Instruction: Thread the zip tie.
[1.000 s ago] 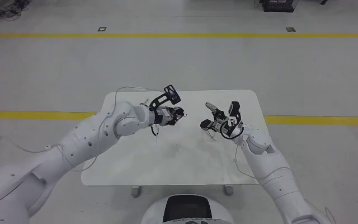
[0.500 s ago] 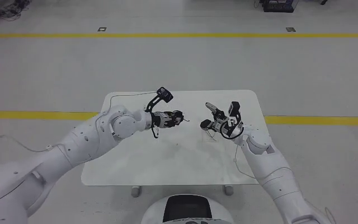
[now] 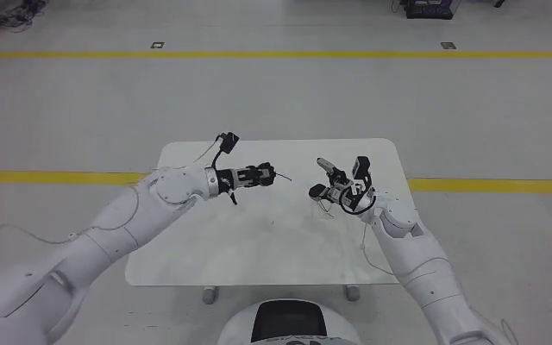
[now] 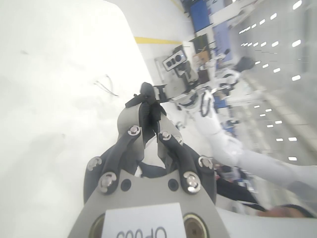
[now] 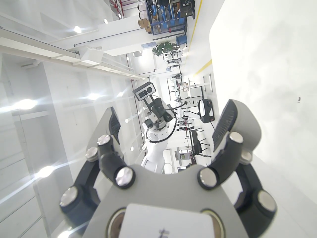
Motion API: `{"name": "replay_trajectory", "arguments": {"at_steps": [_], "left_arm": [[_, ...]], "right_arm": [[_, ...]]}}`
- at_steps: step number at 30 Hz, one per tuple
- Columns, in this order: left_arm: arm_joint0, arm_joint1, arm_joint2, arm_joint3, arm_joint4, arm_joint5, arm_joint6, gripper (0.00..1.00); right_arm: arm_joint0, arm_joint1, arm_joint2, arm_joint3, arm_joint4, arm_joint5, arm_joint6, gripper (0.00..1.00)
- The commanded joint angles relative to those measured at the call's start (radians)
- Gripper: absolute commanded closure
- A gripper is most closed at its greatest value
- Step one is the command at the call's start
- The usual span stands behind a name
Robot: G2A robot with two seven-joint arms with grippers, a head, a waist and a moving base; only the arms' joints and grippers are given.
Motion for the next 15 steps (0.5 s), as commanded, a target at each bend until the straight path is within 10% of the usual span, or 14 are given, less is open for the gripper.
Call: {"name": "replay_trajectory", "arguments": {"at_steps": [1,6,15], "left_arm": [[0.039,-0.007,-0.053,0.016,-0.125,0.000,-0.105,1.00],[0.136,-0.038,-0.173,0.072,-0.262,0.000,-0.312,1.00],[0.228,-0.111,-0.302,0.158,-0.316,0.000,-0.447,1.00]], "right_arm": [[0.000,0.000,0.000,0.000,0.000,0.000,0.000,0.00],[0.000,0.000,0.000,0.000,0.000,0.000,0.000,0.00],[0.000,0.000,0.000,0.000,0.000,0.000,0.000,0.00]]}}
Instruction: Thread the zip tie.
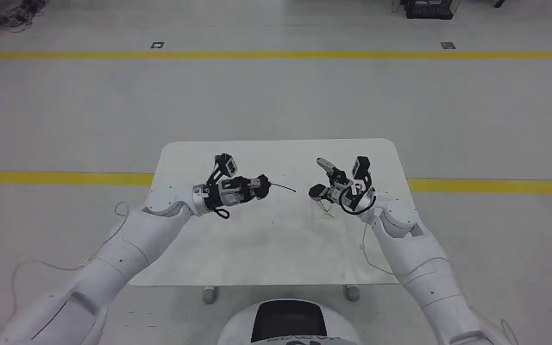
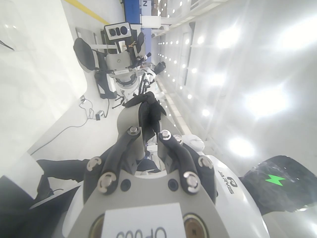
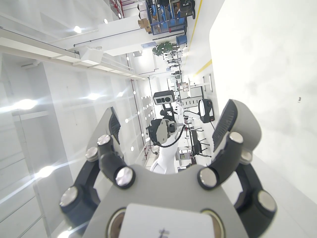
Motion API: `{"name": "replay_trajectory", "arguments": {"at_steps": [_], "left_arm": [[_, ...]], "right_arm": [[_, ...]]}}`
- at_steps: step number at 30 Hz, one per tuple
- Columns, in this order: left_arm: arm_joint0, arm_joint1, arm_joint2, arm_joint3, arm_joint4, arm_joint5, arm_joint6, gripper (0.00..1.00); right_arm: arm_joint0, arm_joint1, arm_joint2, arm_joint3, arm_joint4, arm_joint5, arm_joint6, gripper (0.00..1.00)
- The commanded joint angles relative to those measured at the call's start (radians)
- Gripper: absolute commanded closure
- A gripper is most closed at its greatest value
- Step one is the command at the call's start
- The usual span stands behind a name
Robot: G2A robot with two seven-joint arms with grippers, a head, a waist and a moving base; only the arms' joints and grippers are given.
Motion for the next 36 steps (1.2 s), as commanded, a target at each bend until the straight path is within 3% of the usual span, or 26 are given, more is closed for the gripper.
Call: {"name": "replay_trajectory", "arguments": {"at_steps": [1,6,8,11,15,18,21,28,32,36], "left_arm": [[-0.001,0.000,-0.001,0.001,0.013,0.000,0.002,1.00],[0.000,0.000,-0.001,0.000,0.014,0.001,0.010,1.00],[0.021,-0.005,-0.009,-0.027,-0.052,0.027,0.030,1.00],[0.052,-0.012,-0.023,-0.031,-0.170,0.080,0.001,1.00],[0.080,-0.018,-0.029,-0.016,-0.221,0.095,-0.041,1.00],[0.094,-0.020,-0.034,-0.002,-0.213,0.096,-0.052,1.00],[0.102,-0.022,-0.038,0.003,-0.196,0.097,-0.046,1.00],[0.101,-0.023,-0.041,-0.003,-0.181,0.085,-0.043,1.00],[0.108,-0.024,-0.036,-0.030,-0.095,0.061,0.042,1.00],[0.135,-0.027,-0.029,-0.049,-0.055,0.038,0.067,1.00]], "right_arm": [[0.000,0.000,0.000,0.000,0.000,0.000,0.000,0.00],[0.000,0.000,0.000,0.000,0.000,0.000,0.000,0.00],[-0.009,0.001,-0.005,-0.011,0.011,-0.029,0.057,0.00],[-0.013,0.013,0.000,0.005,-0.033,-0.116,0.196,0.00],[-0.001,0.027,0.003,0.031,-0.114,-0.209,0.323,0.00],[0.008,0.033,0.008,0.049,-0.096,-0.261,0.409,0.00],[0.035,0.034,0.001,0.080,-0.053,-0.279,0.497,0.00],[0.035,0.034,0.001,0.080,-0.053,-0.279,0.497,0.00],[0.032,0.033,-0.009,0.084,-0.021,-0.294,0.528,0.00],[0.060,0.033,-0.018,0.139,0.039,-0.355,0.652,0.00]]}}
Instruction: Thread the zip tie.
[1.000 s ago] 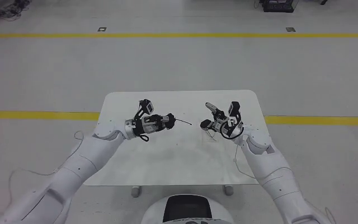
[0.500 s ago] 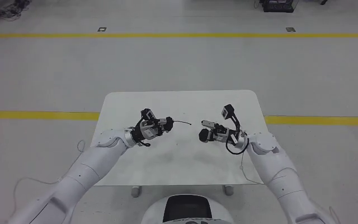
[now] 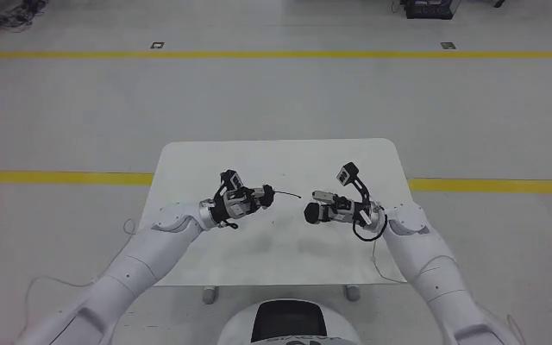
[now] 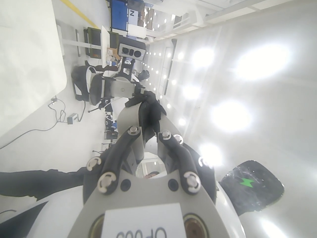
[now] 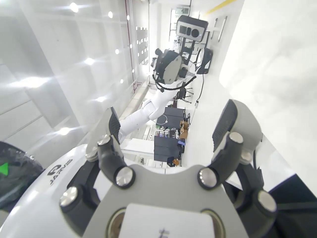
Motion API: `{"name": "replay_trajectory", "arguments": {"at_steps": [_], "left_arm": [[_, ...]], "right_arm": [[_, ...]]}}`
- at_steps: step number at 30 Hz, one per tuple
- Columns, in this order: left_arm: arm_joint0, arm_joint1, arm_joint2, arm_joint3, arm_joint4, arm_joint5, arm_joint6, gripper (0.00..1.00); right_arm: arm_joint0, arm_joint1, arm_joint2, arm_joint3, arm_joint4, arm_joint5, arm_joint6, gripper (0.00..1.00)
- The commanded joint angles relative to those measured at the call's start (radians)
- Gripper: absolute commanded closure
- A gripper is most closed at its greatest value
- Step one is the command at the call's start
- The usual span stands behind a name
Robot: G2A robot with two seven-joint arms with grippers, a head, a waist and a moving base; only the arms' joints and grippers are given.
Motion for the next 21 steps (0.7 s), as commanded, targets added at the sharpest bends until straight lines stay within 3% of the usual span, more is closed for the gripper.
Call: {"name": "replay_trajectory", "arguments": {"at_steps": [1,2,12,17,18,20,21], "left_arm": [[0.010,-0.002,0.000,-0.003,0.033,-0.032,0.024,1.00],[0.015,-0.003,-0.005,-0.008,0.040,-0.045,0.042,1.00],[0.031,-0.006,-0.011,-0.035,0.076,-0.032,0.087,1.00],[0.038,-0.006,-0.014,-0.047,0.122,-0.031,0.091,1.00],[0.040,-0.006,-0.016,-0.048,0.128,-0.032,0.092,1.00],[0.045,-0.007,-0.020,-0.053,0.126,-0.029,0.088,1.00],[0.047,-0.007,-0.022,-0.054,0.127,-0.027,0.086,1.00]], "right_arm": [[0.016,0.001,-0.002,0.028,0.010,-0.007,0.064,0.00],[0.016,0.001,-0.002,0.028,0.010,-0.007,0.064,0.00],[-0.005,0.005,0.007,-0.006,-0.001,-0.007,0.018,0.00],[-0.003,0.007,0.013,0.008,0.031,-0.007,0.052,0.00],[0.002,0.007,0.013,0.016,0.034,-0.007,0.057,0.03],[0.012,0.006,0.009,0.030,0.033,-0.007,0.065,0.48],[0.015,0.005,0.008,0.036,0.033,-0.007,0.068,0.54]]}}
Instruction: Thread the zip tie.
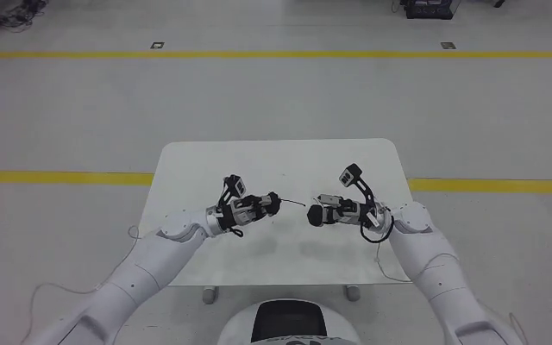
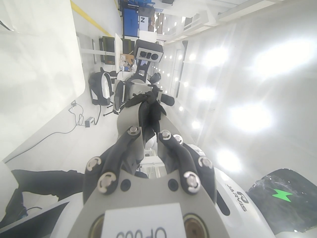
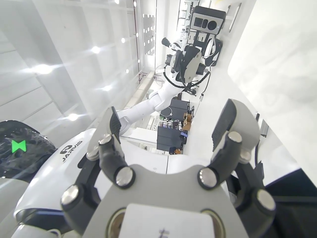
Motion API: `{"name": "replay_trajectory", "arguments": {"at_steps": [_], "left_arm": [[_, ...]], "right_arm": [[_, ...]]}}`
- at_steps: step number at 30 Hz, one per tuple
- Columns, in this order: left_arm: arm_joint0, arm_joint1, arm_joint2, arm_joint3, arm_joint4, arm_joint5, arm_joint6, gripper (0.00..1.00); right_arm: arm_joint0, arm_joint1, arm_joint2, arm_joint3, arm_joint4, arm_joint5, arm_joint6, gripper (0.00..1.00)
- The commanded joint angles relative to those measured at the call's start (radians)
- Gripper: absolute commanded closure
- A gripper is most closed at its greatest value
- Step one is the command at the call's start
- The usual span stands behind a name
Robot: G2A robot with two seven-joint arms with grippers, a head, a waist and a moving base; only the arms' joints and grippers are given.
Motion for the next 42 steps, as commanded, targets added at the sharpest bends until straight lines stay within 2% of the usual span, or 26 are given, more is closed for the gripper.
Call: {"name": "replay_trajectory", "arguments": {"at_steps": [1,4,10,21,28,42], "left_arm": [[0.005,0.000,-0.003,-0.002,0.000,0.007,-0.006,1.00],[0.011,-0.001,-0.007,-0.001,-0.001,0.017,-0.011,1.00],[0.013,-0.007,-0.009,0.002,0.000,0.029,-0.017,1.00],[0.009,-0.020,-0.010,0.016,0.009,0.042,-0.025,1.00],[0.008,-0.026,-0.015,0.025,0.014,0.047,-0.029,1.00],[0.006,-0.036,-0.026,0.036,0.027,0.057,-0.037,1.00]], "right_arm": [[0.007,-0.001,-0.003,0.011,-0.002,0.000,0.006,0.55],[0.014,-0.005,-0.009,0.021,-0.005,0.000,0.012,0.68],[0.025,-0.012,-0.016,0.040,-0.015,0.000,0.018,0.71],[0.034,-0.022,-0.013,0.063,-0.031,0.000,0.022,0.85],[0.035,-0.027,-0.001,0.069,-0.038,0.000,0.018,0.83],[0.035,-0.035,0.016,0.079,-0.043,0.000,0.025,0.95]]}}
